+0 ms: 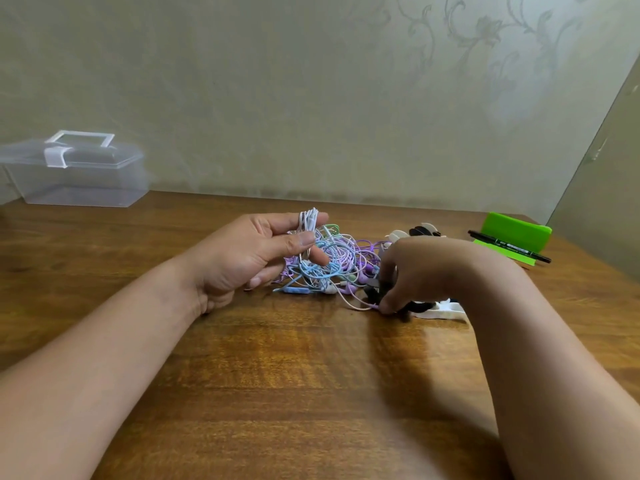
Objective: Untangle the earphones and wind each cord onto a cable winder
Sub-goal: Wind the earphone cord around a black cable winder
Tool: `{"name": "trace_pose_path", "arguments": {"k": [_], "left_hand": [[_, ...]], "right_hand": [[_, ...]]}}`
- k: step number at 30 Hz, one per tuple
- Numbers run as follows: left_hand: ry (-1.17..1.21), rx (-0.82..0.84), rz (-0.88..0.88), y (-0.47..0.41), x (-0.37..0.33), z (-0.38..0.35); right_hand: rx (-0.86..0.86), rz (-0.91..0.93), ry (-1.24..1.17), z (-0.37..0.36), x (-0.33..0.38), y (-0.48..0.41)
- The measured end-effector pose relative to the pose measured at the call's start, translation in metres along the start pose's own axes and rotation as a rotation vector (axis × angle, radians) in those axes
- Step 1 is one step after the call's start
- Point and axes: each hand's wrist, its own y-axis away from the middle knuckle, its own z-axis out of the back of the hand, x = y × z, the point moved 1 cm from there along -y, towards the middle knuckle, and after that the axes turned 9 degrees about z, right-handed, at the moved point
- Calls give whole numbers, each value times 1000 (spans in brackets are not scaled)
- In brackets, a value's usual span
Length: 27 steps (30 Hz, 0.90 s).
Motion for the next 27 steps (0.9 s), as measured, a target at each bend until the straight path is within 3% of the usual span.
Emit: {"name": "trace_pose_path", "arguments": {"k": [3, 5, 9, 12, 15, 22, 27], "left_hand": [[67, 12, 0, 0, -2, 2], [122, 31, 3, 1, -3, 3], [194, 73, -7, 0, -4, 8], [275, 117, -15, 3, -6, 11], [360, 175, -19, 5, -7, 16], [452, 288, -49, 5, -3, 28], [461, 308, -91, 4, 0, 40]], "right_hand": [[4, 31, 18, 0, 1, 1], [-91, 70, -31, 5, -7, 4], [-341, 252, -665, 19, -14, 9], [-349, 360, -841, 13, 5, 8], [-412, 292, -983, 4, 26, -1], [-95, 363, -1448, -7, 45, -8], [-132, 285, -1588, -8, 48, -14]]}}
